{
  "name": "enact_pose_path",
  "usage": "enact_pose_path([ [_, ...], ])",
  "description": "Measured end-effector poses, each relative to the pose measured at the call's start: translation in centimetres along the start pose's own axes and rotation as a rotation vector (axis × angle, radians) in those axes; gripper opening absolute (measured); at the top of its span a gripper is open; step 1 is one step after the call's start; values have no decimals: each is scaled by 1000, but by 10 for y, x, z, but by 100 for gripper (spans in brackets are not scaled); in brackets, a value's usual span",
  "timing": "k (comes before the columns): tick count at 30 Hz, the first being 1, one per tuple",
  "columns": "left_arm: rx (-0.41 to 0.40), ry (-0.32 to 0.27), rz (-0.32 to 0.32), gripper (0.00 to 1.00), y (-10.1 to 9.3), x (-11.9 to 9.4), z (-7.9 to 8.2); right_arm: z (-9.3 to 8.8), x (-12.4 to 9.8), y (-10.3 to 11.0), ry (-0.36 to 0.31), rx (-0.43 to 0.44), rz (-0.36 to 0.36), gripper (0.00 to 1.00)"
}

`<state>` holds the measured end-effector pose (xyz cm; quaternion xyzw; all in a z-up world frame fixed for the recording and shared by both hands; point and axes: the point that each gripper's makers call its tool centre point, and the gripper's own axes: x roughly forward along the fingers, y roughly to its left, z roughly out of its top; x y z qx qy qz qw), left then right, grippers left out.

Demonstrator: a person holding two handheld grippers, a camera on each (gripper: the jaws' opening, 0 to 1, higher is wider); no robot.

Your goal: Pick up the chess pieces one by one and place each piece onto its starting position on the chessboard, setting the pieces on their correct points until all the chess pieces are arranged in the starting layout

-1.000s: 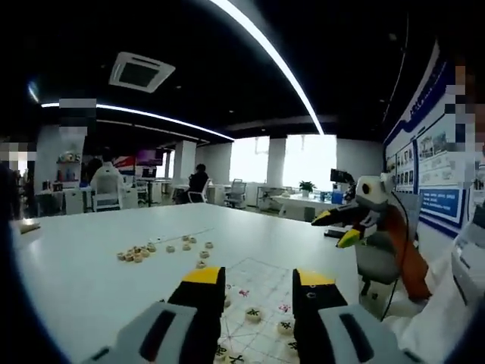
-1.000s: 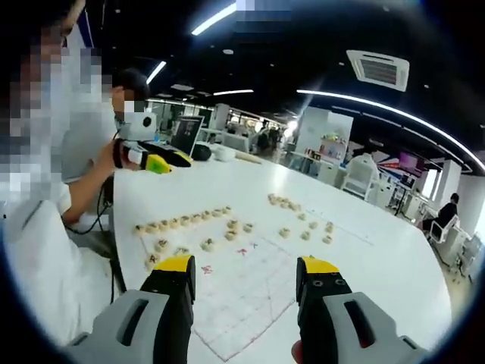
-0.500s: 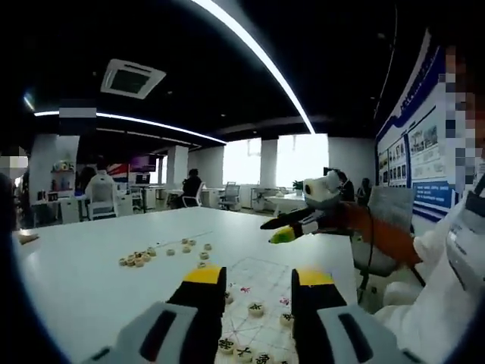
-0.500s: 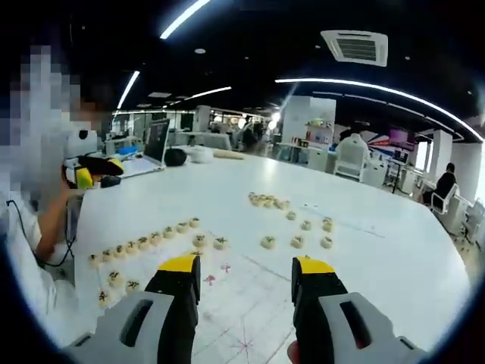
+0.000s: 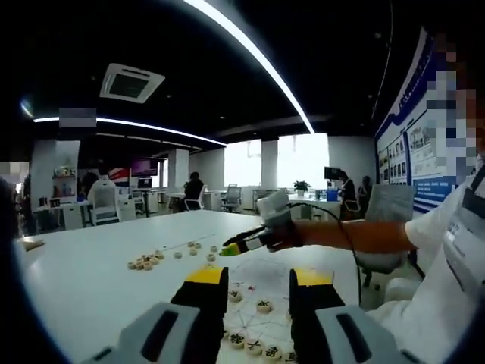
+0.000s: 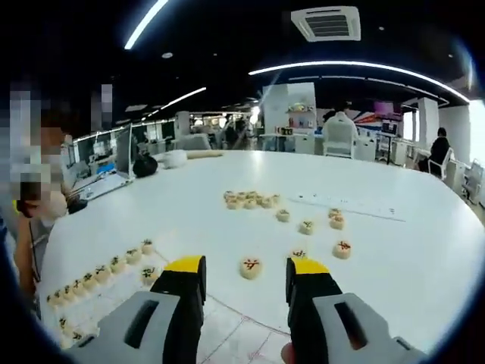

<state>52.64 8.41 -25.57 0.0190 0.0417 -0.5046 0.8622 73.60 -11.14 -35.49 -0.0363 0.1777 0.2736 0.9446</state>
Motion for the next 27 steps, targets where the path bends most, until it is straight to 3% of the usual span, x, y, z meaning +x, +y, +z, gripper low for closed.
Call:
enact_pose_path([
  [12,17,-19,22,34,3,-6,5,-29,35,3,98,-45,-23,39],
  [14,53,-5,73,33,12,-7,4,-29,38,-1,89,-30,-38,36],
  [19,24,-38,38,32,7,-6,10,-37,43,-8,97,-22,-61,27],
  [21,18,-46,30,31,5,-7,11,-34,42,-3,76,45,-42,19],
  [27,16,-45,35,31,6,-6,11,-34,39,-3,69,27,-36,19],
])
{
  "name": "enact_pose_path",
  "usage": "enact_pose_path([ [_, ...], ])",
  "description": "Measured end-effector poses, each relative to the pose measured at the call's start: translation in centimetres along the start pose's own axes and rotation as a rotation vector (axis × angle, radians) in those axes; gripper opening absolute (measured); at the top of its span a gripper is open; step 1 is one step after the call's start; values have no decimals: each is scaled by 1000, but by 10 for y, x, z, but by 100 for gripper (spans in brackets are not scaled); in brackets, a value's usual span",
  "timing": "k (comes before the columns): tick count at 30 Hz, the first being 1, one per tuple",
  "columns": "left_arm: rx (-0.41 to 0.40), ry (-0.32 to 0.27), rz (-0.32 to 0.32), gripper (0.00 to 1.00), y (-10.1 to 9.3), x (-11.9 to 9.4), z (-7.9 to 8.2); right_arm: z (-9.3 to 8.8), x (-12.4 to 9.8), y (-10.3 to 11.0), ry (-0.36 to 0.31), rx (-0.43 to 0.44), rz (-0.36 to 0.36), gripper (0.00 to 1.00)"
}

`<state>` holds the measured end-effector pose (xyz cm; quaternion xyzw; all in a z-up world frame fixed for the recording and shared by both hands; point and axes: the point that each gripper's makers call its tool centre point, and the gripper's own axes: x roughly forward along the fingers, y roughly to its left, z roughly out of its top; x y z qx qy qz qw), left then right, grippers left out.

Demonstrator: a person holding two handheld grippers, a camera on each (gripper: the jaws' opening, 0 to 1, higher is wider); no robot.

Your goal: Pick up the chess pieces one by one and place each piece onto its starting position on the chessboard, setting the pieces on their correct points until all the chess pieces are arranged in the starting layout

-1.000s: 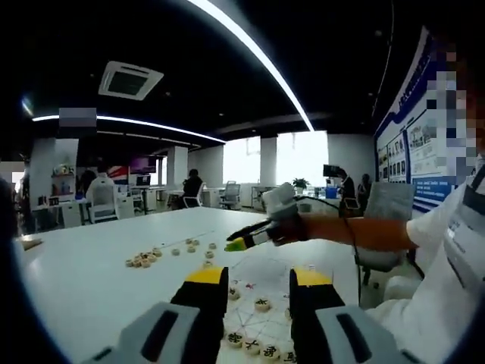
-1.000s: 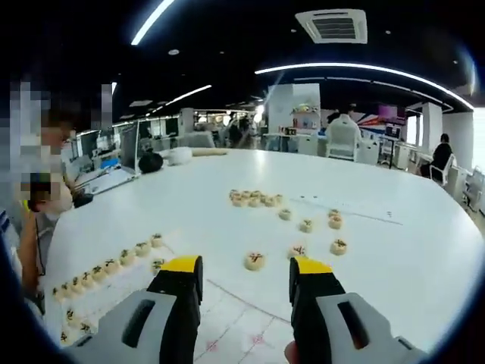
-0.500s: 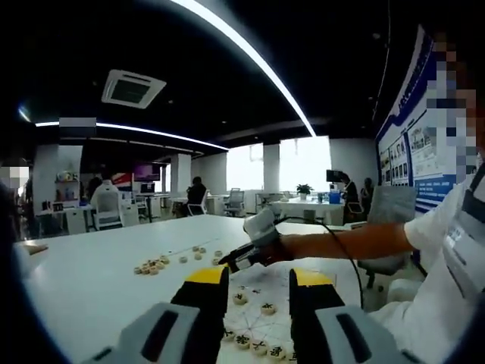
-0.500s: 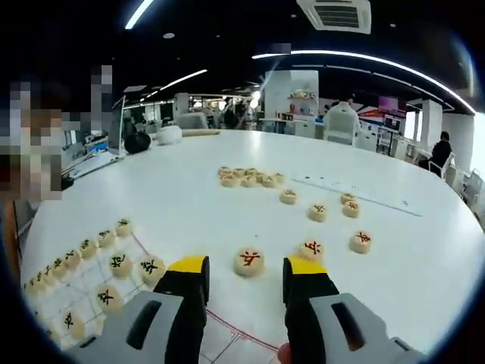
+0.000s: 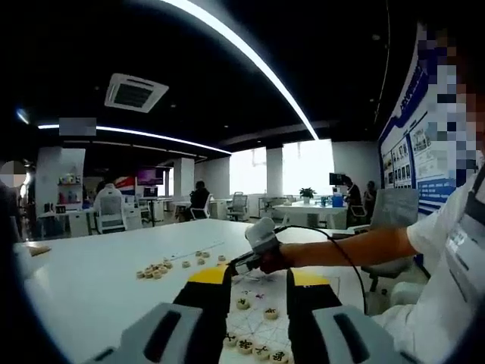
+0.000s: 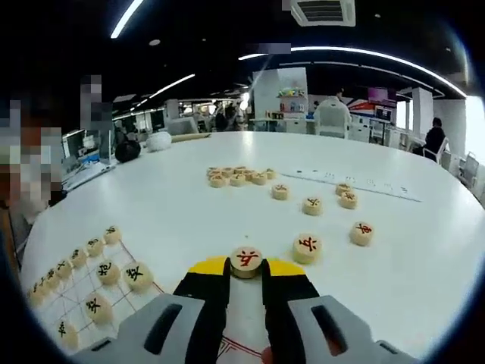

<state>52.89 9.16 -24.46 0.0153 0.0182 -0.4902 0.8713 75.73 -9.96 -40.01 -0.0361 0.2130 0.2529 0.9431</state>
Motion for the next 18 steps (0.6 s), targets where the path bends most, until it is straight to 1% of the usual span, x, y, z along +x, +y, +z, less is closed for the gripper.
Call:
enact_pose_path([
  [5,-1,-9,-6,31,-1,-1,3,10,-12,-1,-24,-14,4,19],
  [10,3,-4,-6,31,-1,-1,2,15,-28,3,-38,-34,17,19],
  [13,2,-4,-6,31,-1,-1,2,12,-36,4,-36,-42,22,19],
  [18,5,-1,-9,31,-2,-2,3,0,-52,6,-17,-66,35,19],
])
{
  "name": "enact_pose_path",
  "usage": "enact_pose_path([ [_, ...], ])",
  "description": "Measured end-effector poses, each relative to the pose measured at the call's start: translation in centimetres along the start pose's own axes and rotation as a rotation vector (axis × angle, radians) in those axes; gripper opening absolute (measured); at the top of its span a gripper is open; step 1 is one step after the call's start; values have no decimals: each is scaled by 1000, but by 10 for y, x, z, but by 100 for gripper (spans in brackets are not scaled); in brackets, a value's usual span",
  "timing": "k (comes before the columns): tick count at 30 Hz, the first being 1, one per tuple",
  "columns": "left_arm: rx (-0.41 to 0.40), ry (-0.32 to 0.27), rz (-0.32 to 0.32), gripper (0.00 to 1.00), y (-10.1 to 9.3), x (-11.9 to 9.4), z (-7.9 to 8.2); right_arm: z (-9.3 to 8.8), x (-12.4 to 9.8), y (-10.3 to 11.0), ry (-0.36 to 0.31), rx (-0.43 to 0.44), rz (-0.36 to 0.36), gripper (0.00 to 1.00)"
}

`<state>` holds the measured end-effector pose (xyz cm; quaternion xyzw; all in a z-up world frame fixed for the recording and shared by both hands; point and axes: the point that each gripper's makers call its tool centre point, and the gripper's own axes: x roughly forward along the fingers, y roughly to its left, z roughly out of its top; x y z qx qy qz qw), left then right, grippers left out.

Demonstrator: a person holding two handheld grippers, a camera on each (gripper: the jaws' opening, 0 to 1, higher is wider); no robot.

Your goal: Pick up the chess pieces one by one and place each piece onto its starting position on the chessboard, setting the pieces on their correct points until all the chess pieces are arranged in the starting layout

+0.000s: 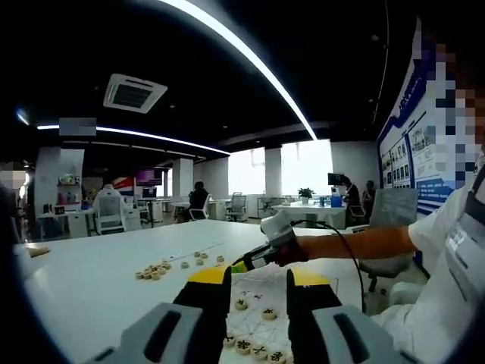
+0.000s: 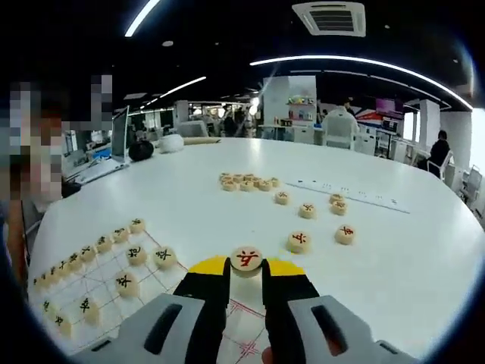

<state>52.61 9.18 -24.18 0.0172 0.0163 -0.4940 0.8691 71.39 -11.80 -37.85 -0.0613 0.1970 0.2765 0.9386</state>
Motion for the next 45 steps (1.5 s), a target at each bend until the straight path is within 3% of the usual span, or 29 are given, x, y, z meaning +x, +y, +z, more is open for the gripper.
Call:
enact_pose_path([
  [11,2,4,-3,31,-1,1,-1,-17,-21,5,22,-19,17,19],
  [32,4,8,-3,31,0,2,-2,-35,-13,14,70,-22,49,21],
  [36,2,8,0,31,1,2,-2,-32,-13,15,54,-13,49,39],
  [40,4,5,-1,31,1,2,-1,-17,-16,9,9,-6,33,40],
  [45,5,4,-2,31,0,2,-1,-12,-16,0,4,-11,-7,40],
])
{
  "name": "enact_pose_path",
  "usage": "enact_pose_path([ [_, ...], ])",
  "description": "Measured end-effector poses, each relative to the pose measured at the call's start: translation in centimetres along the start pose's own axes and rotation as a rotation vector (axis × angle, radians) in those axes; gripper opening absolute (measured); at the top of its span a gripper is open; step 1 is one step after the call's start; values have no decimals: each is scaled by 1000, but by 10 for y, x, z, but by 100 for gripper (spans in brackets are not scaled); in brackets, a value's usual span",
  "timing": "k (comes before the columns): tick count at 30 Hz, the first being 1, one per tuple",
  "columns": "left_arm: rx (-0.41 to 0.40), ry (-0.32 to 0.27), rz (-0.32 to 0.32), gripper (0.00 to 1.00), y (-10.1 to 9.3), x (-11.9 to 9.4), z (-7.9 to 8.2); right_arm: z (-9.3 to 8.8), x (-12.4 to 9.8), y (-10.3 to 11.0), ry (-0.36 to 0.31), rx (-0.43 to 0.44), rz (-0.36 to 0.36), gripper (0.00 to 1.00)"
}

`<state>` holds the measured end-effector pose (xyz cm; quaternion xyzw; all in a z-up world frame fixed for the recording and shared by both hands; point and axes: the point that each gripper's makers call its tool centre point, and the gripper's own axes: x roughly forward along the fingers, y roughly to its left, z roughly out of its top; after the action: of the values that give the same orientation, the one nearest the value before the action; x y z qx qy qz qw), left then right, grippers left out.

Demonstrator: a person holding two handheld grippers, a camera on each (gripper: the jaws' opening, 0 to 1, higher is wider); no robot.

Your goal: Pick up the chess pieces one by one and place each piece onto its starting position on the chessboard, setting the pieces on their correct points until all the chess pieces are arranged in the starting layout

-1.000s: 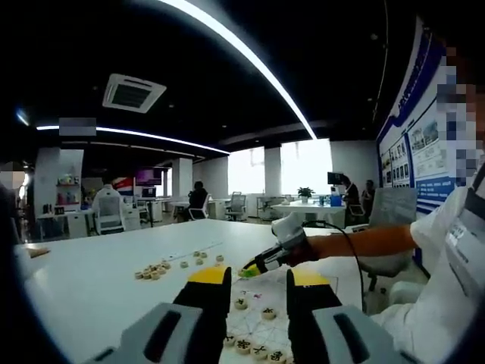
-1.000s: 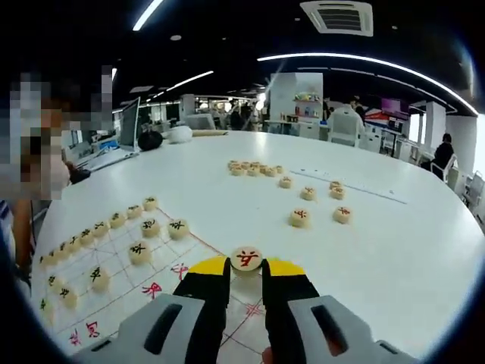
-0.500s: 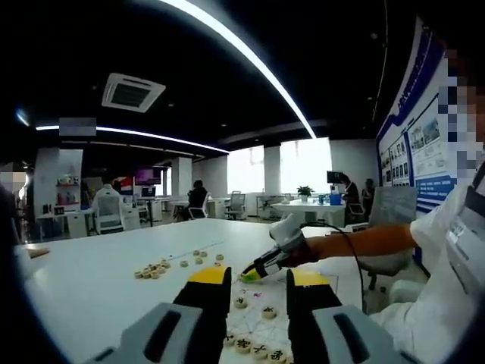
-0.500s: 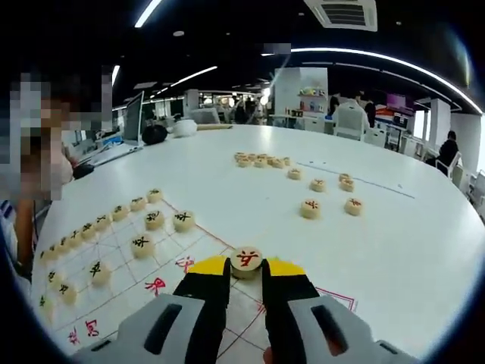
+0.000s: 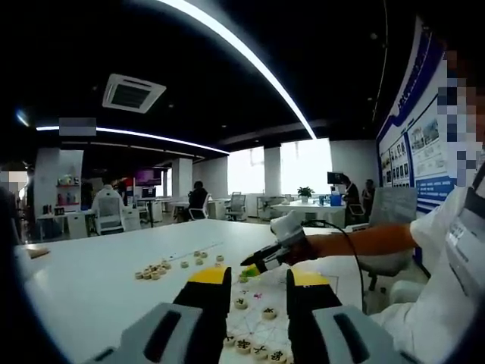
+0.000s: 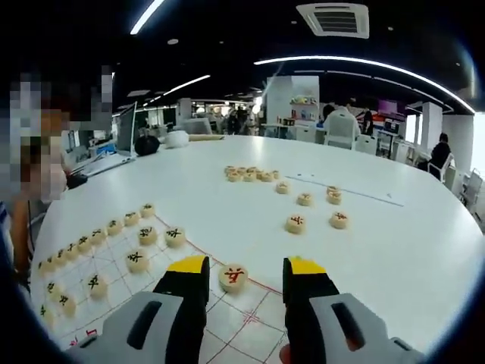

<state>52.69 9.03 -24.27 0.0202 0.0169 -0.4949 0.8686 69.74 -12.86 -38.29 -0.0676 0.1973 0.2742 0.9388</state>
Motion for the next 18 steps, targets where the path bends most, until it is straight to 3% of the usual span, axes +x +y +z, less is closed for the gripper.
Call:
enact_pose_path([
  [6,0,-4,1,31,0,-1,1,4,10,-10,11,6,-44,40],
  [18,3,0,-3,31,0,-1,0,15,55,-47,40,75,-147,39],
])
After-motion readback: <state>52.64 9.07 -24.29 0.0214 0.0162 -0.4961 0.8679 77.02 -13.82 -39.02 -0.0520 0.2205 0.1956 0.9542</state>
